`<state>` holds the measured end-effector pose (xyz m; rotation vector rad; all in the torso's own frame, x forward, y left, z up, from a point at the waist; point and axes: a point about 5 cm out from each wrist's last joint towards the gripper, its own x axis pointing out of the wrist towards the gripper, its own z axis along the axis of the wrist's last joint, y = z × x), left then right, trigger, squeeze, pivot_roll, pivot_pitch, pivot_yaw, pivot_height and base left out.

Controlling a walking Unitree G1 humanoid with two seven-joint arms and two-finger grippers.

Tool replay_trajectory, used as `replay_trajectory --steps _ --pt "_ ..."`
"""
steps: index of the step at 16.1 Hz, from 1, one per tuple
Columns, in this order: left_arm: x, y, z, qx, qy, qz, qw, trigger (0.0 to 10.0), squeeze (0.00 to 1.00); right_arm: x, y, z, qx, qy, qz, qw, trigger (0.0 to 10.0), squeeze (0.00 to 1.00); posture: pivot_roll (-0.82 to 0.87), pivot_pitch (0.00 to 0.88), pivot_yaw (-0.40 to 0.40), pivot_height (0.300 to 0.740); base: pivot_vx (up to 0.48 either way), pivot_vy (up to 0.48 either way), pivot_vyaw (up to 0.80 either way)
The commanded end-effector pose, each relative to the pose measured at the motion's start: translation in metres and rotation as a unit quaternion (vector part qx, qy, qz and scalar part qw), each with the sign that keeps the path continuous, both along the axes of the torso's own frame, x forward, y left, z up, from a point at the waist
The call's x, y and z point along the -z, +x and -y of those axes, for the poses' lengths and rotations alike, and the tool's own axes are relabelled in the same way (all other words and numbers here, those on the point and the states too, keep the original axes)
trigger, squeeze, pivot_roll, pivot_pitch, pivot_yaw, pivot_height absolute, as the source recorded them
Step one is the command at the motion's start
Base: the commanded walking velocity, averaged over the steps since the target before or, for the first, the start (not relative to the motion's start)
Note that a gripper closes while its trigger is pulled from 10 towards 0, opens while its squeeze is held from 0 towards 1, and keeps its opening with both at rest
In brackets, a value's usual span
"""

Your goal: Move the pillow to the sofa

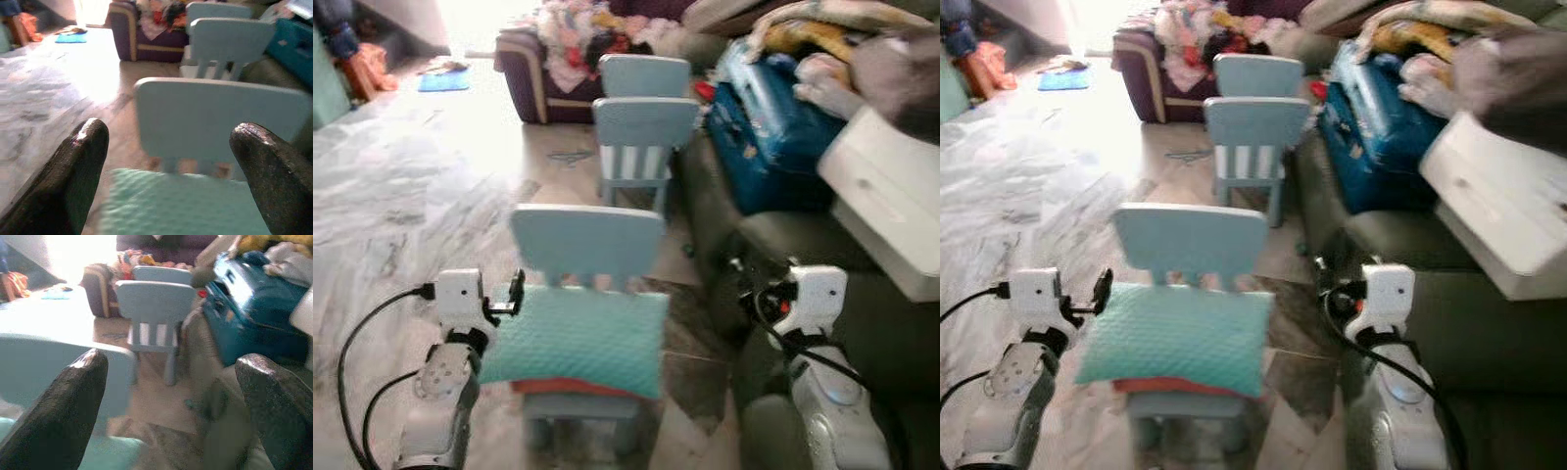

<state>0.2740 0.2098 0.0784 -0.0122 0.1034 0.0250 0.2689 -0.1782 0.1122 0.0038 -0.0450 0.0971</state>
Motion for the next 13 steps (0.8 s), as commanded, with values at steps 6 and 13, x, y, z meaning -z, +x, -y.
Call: replay_trajectory --steps 6,13 --pt "0.0004 0.0027 0.0039 0.006 0.004 -0.004 1.000 10.0 0.00 0.0022 -0.0029 0.0066 0.010 -0.005 -0.007 1.000 10.0 0.00 -0.11 0.080 -0.013 0.740 0.000 0.362 0.00" --pt "-0.0003 0.0041 0.0060 0.008 0.008 -0.001 1.000 10.0 0.00 0.0016 -0.0009 0.0067 0.011 -0.005 -0.006 1.000 10.0 0.00 -0.11 0.080 -0.012 0.740 0.000 0.000 0.00"
